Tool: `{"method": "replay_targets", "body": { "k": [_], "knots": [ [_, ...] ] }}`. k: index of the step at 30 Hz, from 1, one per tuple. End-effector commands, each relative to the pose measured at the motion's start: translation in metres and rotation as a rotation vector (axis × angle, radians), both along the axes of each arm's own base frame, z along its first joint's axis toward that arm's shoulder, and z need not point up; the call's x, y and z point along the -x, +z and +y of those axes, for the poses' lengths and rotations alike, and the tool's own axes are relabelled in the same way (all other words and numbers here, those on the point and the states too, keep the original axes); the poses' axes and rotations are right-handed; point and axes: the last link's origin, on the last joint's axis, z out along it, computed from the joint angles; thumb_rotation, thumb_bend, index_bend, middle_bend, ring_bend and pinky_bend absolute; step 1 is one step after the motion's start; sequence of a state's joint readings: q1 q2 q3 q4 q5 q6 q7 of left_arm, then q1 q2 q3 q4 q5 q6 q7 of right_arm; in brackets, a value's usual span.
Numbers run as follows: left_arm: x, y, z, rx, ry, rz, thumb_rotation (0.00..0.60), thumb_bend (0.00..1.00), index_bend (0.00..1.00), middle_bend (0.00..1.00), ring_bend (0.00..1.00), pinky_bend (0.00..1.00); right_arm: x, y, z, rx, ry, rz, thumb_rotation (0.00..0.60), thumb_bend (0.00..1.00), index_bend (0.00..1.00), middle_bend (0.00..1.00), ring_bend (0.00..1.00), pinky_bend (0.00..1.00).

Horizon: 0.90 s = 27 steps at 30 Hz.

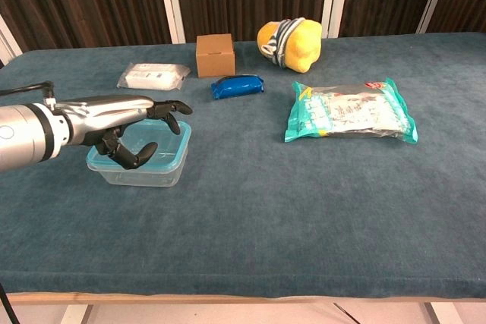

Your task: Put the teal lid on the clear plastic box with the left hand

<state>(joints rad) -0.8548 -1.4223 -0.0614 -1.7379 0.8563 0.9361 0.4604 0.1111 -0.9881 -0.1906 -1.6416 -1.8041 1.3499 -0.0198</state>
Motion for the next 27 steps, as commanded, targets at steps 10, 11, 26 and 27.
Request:
{"method": "replay_targets", "body": {
  "k": [10,11,26,27],
  "knots": [
    [-0.001,0.008,-0.005,-0.019,-0.011,-0.017,0.600,0.64,0.00,0.16,0.00,0.00,0.000,0.000,0.000,-0.001,0.000,0.000,0.600,0.03,0.00,0.00,0.00,0.00],
    [-0.001,0.012,-0.008,-0.027,-0.022,-0.016,0.600,0.64,0.00,0.16,0.00,0.00,0.000,0.000,0.000,0.000,0.000,-0.001,0.600,0.03,0.00,0.00,0.00,0.00],
    [0.015,0.018,-0.045,-0.009,-0.048,0.042,0.600,0.60,0.00,0.23,0.04,0.00,-0.001,-0.004,0.002,-0.009,0.006,0.010,0.600,0.03,0.00,0.00,0.00,0.00],
    [0.015,0.017,-0.045,-0.011,-0.050,0.040,0.600,0.60,0.00,0.23,0.04,0.00,-0.001,-0.004,0.002,-0.008,0.006,0.010,0.600,0.03,0.00,0.00,0.00,0.00]
  ]
}}
